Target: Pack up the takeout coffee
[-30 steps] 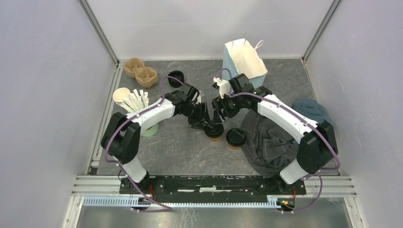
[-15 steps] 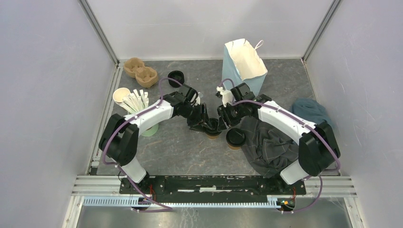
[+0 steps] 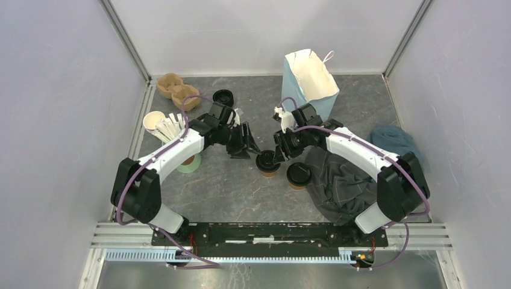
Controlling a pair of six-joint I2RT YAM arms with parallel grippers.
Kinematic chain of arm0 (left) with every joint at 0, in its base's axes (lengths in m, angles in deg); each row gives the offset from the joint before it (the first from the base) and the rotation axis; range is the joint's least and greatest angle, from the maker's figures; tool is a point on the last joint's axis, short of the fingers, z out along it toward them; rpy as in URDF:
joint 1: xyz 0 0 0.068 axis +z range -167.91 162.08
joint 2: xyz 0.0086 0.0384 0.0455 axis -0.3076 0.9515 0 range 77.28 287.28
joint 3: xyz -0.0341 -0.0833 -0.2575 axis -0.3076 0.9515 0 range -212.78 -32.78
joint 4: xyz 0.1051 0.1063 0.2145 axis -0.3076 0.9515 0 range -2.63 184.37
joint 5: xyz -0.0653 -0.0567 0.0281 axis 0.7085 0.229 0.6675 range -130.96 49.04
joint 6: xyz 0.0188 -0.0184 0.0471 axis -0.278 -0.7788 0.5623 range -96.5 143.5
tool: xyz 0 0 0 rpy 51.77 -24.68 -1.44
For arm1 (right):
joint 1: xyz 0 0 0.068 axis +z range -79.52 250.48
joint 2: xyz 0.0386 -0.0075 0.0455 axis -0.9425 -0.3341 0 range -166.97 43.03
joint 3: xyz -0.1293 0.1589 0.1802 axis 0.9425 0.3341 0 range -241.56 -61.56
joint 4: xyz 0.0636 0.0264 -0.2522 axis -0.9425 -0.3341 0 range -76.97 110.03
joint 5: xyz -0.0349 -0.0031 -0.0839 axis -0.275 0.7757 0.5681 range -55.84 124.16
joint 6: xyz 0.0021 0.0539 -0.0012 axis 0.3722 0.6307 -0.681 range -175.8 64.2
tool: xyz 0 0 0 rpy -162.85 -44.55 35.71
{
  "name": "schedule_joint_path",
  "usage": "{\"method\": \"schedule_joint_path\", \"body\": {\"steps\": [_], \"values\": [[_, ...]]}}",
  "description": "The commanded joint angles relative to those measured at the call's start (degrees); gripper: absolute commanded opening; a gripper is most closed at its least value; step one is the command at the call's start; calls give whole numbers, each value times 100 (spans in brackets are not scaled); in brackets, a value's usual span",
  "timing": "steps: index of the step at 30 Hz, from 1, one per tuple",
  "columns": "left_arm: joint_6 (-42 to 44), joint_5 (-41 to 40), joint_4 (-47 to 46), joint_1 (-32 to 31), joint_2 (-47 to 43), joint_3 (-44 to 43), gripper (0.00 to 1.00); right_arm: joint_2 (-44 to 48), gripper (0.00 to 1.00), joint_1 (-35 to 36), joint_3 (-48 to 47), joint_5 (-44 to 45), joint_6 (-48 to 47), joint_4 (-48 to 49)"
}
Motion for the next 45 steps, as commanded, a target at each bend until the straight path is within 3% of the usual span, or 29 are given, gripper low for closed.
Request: {"method": "schedule_joint_path", "body": {"steps": [1,7,14,18,32,41,45], "values": [[-190,-25,-55,6,104,132,57,74,48,-31,-108,-115,157,295],[-64,-35,52,7,336,133,49,-18,40,-29,-73,-220,223,340],[-25,48,-63,-13,498,89,49,-48,39,-32,118,-167,222,418],[-1,47,-32,-26,610,134,43,-94,37,-30,196,-92,243,463],[230,-650,288,-80,746,621,34,-241,35,-25,914,260,197,749],[159,-920,-74,-77,955,1588,30,-616,34,-27,2108,787,134,1255],[267,-794,-34,-71,654,1329,31,-389,36,-8,1770,839,-52,983]]}}
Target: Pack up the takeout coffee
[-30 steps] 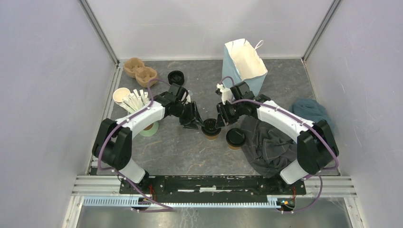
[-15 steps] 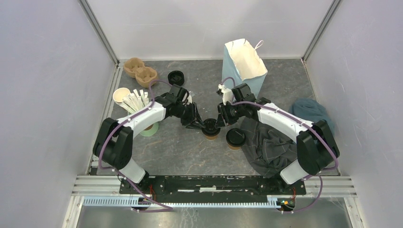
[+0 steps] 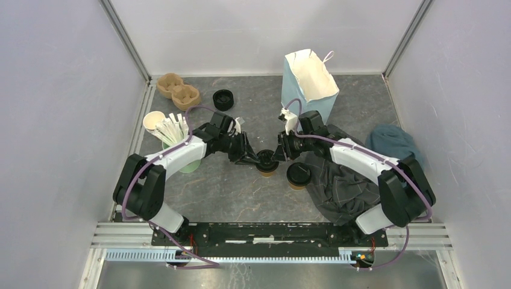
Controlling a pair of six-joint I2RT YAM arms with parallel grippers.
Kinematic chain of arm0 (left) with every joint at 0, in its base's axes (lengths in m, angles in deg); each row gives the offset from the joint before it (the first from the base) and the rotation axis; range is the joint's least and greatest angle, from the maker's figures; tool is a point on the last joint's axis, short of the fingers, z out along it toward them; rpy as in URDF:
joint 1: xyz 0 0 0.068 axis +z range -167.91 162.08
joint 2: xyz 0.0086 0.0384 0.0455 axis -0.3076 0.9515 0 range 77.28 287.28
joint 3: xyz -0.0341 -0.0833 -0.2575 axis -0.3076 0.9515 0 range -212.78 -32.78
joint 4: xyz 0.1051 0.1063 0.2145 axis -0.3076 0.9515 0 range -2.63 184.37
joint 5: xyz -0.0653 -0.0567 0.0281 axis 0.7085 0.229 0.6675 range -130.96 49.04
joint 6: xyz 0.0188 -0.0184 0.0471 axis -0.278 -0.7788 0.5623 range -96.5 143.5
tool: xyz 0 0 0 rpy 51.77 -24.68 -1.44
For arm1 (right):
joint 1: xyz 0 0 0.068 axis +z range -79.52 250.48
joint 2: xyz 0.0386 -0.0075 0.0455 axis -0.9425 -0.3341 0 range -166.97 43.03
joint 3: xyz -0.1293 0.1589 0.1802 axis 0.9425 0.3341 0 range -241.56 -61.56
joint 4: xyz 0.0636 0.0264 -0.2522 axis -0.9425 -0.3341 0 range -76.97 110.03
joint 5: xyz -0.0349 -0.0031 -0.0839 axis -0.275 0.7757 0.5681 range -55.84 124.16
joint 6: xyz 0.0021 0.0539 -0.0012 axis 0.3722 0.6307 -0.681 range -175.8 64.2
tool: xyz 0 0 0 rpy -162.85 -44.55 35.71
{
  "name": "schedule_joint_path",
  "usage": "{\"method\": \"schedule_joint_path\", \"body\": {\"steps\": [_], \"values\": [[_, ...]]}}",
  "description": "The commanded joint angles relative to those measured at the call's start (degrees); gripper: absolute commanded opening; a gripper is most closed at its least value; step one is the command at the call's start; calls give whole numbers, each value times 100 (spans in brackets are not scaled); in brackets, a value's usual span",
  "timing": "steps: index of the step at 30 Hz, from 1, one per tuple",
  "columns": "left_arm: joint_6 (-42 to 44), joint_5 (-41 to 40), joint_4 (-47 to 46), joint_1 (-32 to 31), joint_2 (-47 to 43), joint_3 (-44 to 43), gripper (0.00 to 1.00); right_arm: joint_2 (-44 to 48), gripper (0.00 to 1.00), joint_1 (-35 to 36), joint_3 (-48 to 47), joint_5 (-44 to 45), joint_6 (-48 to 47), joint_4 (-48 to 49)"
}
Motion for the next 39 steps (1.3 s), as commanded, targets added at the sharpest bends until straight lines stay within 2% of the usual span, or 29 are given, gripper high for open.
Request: {"method": "schedule_joint_path", "body": {"steps": [1,4,9,14,17,21,33,39], "values": [[407,-1115,1011,-130,235,258,32,-515,36,121,249,1111,-531,-1298],[367,-840,1014,-130,41,-269,39,-564,39,122,-556,771,-668,-1697],[352,-666,1160,-117,-78,-1127,60,-643,46,123,-1293,238,-693,-1920],[362,-701,1277,6,-66,-1437,68,-663,55,124,-1731,253,-776,-2149],[371,-616,1262,25,49,-1436,68,-639,57,121,-1797,249,-760,-2161],[333,-233,1101,-9,230,-1310,62,-612,58,122,-1813,175,-733,-2184],[361,91,950,-134,238,-1022,63,-563,59,244,-1806,73,-606,-2034],[318,-144,985,-143,217,-919,50,-560,58,385,-1846,192,-618,-2061]]}}
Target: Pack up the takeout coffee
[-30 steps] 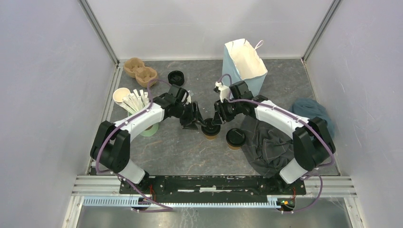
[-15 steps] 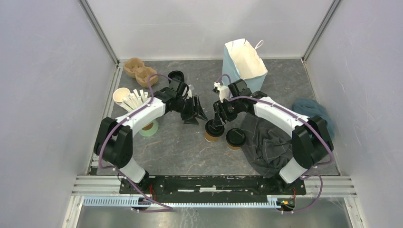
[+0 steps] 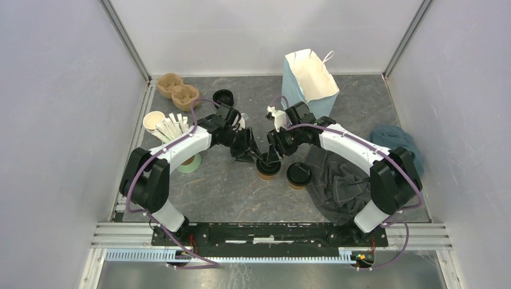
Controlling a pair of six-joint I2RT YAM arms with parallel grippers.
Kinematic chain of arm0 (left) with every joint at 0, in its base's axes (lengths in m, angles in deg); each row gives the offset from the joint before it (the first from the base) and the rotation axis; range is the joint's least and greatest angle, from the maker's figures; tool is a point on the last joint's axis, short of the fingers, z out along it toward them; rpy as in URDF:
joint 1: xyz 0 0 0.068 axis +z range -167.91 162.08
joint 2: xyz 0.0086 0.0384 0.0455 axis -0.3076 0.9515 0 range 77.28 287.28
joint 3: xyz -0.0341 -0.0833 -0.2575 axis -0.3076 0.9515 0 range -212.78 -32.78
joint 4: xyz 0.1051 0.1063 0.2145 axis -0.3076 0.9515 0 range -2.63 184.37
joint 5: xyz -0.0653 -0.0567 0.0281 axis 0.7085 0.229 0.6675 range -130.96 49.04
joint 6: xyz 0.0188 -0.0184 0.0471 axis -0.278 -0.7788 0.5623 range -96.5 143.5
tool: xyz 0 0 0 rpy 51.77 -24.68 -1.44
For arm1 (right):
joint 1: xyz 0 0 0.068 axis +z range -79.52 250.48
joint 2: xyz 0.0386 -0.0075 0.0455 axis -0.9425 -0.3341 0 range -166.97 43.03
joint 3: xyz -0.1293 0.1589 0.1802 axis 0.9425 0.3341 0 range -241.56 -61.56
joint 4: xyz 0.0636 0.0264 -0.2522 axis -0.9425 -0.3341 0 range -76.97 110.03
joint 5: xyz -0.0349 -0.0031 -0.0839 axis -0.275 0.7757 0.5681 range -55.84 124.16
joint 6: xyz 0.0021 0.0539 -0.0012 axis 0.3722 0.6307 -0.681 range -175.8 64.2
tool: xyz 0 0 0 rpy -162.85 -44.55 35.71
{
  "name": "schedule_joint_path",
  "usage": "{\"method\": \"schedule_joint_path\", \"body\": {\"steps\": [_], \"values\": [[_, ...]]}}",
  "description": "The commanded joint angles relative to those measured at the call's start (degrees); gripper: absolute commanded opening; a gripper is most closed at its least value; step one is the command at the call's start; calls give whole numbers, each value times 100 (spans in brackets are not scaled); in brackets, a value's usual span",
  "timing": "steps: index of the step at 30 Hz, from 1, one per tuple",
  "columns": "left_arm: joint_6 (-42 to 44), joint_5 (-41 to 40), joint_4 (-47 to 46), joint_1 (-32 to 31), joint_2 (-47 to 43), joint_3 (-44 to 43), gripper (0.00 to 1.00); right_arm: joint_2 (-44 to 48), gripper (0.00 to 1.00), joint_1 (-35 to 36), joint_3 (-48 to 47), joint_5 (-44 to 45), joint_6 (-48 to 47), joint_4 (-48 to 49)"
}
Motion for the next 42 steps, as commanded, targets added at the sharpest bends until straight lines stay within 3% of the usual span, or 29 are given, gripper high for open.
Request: {"method": "schedule_joint_path", "body": {"steps": [1,13,24,35,42], "values": [[96,-98,-97,-35,-100,139,48,32,58,106,-206,79,-9,-25],[157,-202,-39,-52,-296,457,48,114,59,212,-470,269,-84,-220],[278,-230,65,-52,-417,74,63,520,71,210,-774,709,-260,-628],[475,-404,335,-52,-462,-278,75,979,77,213,-504,1192,-451,-853],[589,-911,540,-52,-829,-672,81,1418,80,210,-281,1413,-488,-942]]}}
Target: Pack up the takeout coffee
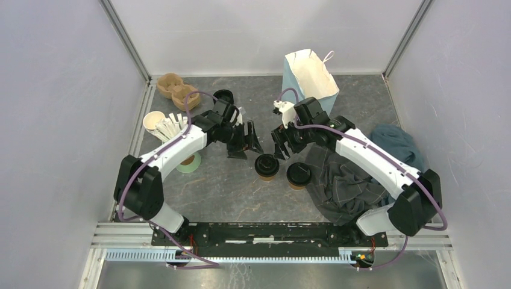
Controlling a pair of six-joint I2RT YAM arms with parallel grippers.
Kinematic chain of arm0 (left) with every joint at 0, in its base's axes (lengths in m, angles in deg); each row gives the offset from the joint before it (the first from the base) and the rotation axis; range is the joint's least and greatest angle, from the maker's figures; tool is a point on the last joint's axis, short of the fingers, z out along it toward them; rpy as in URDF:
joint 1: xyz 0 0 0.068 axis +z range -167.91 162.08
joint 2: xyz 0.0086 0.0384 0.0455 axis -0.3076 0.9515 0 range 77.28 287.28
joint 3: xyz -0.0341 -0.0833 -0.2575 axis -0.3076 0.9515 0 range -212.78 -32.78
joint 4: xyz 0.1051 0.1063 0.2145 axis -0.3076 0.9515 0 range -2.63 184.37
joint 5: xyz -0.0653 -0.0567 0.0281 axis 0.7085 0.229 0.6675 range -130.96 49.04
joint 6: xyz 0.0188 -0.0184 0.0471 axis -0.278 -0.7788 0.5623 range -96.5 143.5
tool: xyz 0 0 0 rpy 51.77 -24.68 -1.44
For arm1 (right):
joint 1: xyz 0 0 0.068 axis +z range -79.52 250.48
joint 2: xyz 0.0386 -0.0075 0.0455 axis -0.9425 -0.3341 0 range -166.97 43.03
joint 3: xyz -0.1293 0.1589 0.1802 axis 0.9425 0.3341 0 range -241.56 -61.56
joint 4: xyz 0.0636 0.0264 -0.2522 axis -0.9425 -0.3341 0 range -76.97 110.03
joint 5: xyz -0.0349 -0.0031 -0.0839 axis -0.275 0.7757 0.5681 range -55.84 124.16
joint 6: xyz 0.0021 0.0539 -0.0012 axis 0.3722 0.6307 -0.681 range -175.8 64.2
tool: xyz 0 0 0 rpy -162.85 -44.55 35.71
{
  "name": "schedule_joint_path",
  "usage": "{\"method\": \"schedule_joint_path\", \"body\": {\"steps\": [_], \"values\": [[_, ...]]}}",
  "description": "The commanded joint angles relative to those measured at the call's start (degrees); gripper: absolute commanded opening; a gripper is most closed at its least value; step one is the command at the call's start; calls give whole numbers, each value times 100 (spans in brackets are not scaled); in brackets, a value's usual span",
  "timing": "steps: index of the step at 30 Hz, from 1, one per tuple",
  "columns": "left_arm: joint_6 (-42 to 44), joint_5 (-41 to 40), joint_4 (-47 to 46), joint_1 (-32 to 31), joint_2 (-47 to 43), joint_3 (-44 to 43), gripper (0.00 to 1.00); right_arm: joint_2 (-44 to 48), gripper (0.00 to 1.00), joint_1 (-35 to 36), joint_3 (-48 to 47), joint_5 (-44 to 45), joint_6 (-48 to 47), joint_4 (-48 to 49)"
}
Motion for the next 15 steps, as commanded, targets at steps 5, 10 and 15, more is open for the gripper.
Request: {"method": "schedule_joint_path", "body": {"steps": [5,10,15], "values": [[665,-1691,810,-20,-980,-1206,86,669,82,16,210,376,-93,-5],[1056,-3204,1865,120,-1080,-2231,87,811,83,17,209,389,-49,113],[1197,-3982,2135,433,-945,-3039,87,906,84,18,-88,569,-150,-46]]}}
